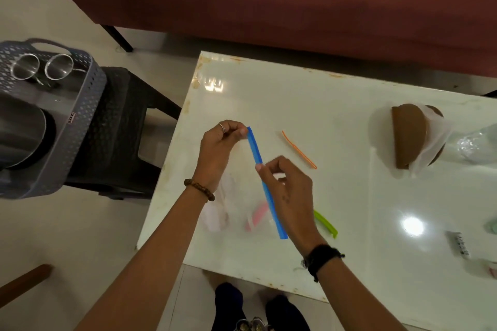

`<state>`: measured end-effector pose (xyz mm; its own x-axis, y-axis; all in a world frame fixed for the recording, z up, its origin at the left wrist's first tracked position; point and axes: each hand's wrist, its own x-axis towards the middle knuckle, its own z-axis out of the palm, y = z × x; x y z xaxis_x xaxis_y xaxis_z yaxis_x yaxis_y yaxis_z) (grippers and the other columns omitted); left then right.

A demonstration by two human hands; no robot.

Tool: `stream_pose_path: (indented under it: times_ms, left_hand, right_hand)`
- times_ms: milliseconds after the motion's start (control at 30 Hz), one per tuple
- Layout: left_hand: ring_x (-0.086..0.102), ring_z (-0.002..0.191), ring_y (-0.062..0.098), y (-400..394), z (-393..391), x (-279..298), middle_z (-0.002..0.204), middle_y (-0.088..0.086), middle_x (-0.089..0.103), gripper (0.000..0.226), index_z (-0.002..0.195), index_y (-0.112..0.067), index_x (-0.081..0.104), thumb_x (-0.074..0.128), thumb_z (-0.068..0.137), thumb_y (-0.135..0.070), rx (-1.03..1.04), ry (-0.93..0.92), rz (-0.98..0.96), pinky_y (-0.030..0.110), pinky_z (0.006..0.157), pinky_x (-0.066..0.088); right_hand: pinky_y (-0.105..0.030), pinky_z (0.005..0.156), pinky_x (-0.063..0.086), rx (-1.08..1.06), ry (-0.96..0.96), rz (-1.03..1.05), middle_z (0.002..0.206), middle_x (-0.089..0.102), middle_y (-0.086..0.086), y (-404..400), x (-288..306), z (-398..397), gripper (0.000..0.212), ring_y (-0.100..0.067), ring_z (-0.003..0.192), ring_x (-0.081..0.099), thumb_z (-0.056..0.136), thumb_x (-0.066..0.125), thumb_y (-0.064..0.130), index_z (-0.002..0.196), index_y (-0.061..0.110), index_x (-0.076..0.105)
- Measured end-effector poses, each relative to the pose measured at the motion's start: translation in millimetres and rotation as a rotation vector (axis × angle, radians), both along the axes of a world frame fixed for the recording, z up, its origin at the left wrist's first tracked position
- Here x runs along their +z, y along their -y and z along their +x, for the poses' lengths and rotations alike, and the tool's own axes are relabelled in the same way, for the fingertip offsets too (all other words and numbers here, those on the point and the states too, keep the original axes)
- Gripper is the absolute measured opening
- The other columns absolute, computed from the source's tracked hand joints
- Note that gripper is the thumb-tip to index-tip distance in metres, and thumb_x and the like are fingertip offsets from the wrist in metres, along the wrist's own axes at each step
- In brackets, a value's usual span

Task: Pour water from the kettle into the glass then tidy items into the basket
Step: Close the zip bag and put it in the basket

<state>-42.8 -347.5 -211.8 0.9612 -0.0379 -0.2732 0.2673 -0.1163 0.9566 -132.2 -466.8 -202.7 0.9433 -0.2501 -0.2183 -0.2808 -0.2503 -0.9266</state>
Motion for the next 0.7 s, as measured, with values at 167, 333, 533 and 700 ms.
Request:
stream_pose_path:
  times_ms: [167, 333, 533, 700]
  left_hand:
    - [0.062, 0.065, -0.005, -13.4, 9.4, 0.2, 0.080, -0.002, 0.062, 0.017, 0.078, -0.016, 0.061, 0.053, 0.090, -0.007, 0.066, 0.003, 0.015, 0.007, 0.066, 0.049]
    - [0.060, 0.055, -0.002, -10.0, 1.4, -4.5, 0.073, -0.002, 0.060, 0.014, 0.079, -0.018, 0.063, 0.056, 0.089, -0.012, 0.057, -0.045, 0.011, 0.006, 0.065, 0.048]
    - [0.067, 0.063, 0.005, -24.0, 8.2, -4.4, 0.065, -0.013, 0.065, 0.012, 0.079, -0.025, 0.067, 0.059, 0.088, -0.021, 0.162, -0.109, -0.059, 0.023, 0.081, 0.052]
    - [0.063, 0.098, -0.001, -48.6, -2.6, -16.0, 0.098, -0.011, 0.069, 0.019, 0.099, -0.031, 0.066, 0.049, 0.092, -0.035, 0.152, -0.117, -0.018, 0.020, 0.086, 0.040]
  right_hand:
    - [-0.015, 0.068, 0.042, 0.016, -0.040, -0.051, 0.074, 0.064, 0.007, 14.1, -6.7, -65.5, 0.020, -0.012, 0.077, 0.060, 0.086, 0.062, 0.037, 0.070, 0.027, 0.055]
    - [-0.017, 0.080, 0.046, -0.085, -0.085, 0.121, 0.085, 0.069, 0.015, 21.4, -11.3, -81.5, 0.012, -0.008, 0.087, 0.063, 0.080, 0.068, 0.040, 0.081, 0.028, 0.067]
    - [-0.011, 0.084, 0.048, 0.051, -0.376, 0.402, 0.115, 0.067, 0.013, 8.9, -41.7, -68.5, 0.054, 0.003, 0.109, 0.059, 0.072, 0.076, 0.029, 0.122, 0.035, 0.056]
    - [-0.036, 0.076, 0.056, 0.075, -0.302, 0.319, 0.103, 0.072, -0.003, -9.5, -48.9, -42.2, 0.026, -0.024, 0.093, 0.068, 0.091, 0.053, 0.004, 0.098, 0.026, 0.066]
